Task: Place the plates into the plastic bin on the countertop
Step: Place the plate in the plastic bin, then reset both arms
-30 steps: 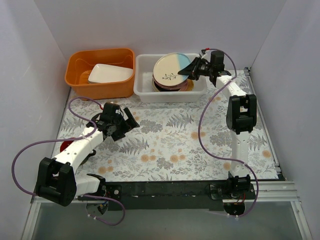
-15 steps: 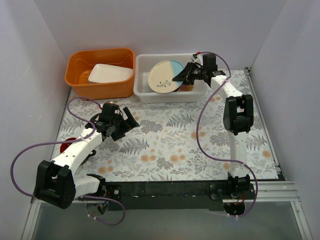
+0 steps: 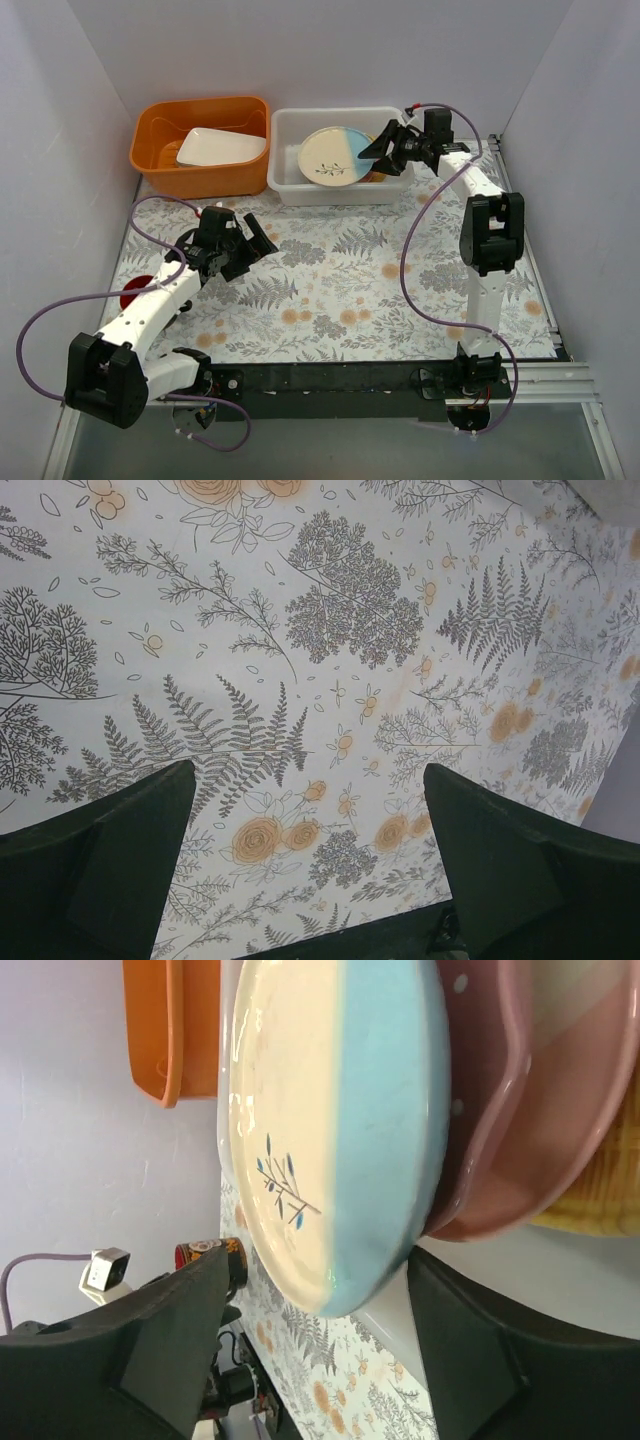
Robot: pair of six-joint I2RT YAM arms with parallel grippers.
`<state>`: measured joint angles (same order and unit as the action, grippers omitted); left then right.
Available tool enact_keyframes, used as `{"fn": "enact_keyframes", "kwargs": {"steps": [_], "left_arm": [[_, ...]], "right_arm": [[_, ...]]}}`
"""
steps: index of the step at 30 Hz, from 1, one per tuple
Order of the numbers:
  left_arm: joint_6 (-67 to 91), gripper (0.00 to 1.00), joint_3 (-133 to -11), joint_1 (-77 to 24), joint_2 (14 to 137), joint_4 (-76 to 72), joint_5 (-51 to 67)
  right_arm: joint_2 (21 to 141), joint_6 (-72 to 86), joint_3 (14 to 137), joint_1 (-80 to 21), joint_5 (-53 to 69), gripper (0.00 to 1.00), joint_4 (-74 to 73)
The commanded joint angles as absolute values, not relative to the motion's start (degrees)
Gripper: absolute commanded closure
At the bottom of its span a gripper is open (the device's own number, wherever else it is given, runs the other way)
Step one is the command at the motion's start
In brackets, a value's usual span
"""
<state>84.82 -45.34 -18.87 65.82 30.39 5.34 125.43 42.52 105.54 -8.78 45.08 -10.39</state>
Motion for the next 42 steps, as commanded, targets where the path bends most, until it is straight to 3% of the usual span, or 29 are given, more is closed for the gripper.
{"fn": "enact_keyframes", "kwargs": {"steps": [1,24,31,42], "left_arm": [[84.20,0.02,-44.74,-18.63,63.02,31.81,5.71],[80.60,0.02,-48.95,-18.63,64.51,32.96,4.31],[78.49,0.02,-51.33,-18.63,65.21,33.66,2.64],[77.09,0.02,-52.21,-18.72,65.30,33.49,2.46]], "right_arm": [[117.52,41.66,103.71,-7.12,45.62,0.07,-10.28],[95.91,23.48,90.01,-3.78,31.12,0.02,-23.02],[83.95,17.06,76.57,-3.87,21.02,0.02,-25.40],[62.43,15.55,45.56,-3.78,7.39,0.02,-21.90]]}}
